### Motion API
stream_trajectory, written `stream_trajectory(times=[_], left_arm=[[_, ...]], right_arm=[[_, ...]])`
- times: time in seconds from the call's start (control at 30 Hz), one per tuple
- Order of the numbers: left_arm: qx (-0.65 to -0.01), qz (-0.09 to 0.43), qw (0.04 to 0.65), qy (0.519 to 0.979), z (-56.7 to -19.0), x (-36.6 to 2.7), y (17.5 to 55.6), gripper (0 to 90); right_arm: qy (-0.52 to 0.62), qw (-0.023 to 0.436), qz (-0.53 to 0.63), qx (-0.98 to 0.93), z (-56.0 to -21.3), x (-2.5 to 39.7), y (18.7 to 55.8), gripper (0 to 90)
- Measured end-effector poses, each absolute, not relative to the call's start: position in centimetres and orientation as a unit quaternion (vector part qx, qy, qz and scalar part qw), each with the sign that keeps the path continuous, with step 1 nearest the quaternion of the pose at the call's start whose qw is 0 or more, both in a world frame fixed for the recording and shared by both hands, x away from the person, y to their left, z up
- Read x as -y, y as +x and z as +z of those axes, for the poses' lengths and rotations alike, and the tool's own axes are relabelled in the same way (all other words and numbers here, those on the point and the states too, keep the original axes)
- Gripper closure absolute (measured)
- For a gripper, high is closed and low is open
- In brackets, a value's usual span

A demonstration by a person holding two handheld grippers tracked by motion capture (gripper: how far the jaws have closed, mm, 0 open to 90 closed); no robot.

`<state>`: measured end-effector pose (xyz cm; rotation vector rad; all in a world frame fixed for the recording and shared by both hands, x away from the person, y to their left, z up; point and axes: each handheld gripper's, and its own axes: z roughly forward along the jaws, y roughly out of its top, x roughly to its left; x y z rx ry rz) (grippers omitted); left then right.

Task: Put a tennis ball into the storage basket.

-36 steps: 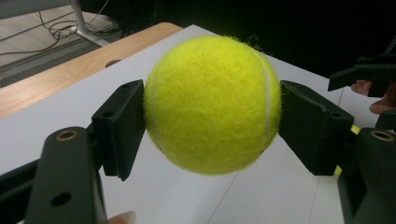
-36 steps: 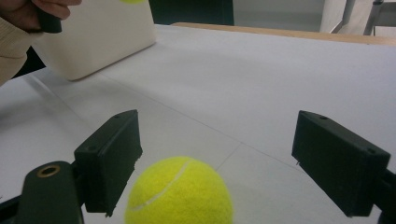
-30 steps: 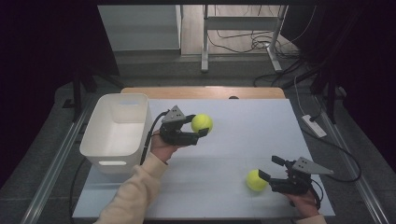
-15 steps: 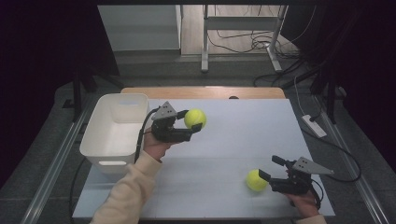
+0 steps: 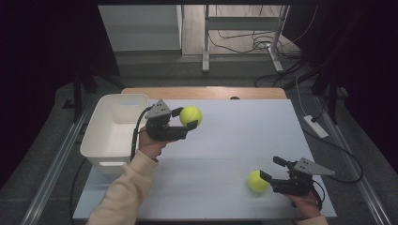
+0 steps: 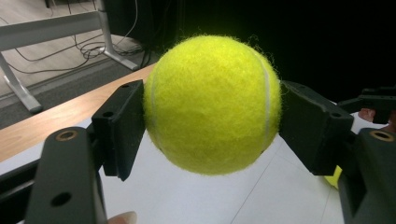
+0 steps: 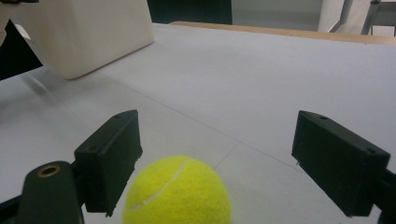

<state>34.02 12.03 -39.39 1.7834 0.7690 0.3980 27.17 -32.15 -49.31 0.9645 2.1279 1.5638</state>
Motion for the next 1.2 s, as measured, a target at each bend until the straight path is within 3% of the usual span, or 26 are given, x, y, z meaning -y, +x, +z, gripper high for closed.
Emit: stream_trajectory(times=[1.2], left_arm=[[-0.346, 0.198, 0.555, 0.730, -37.9, -14.9, 33.5, 27.3]], right_arm=[[0.337, 0.166, 0.548, -0.748, -49.3, 32.1, 27.1, 15.9]])
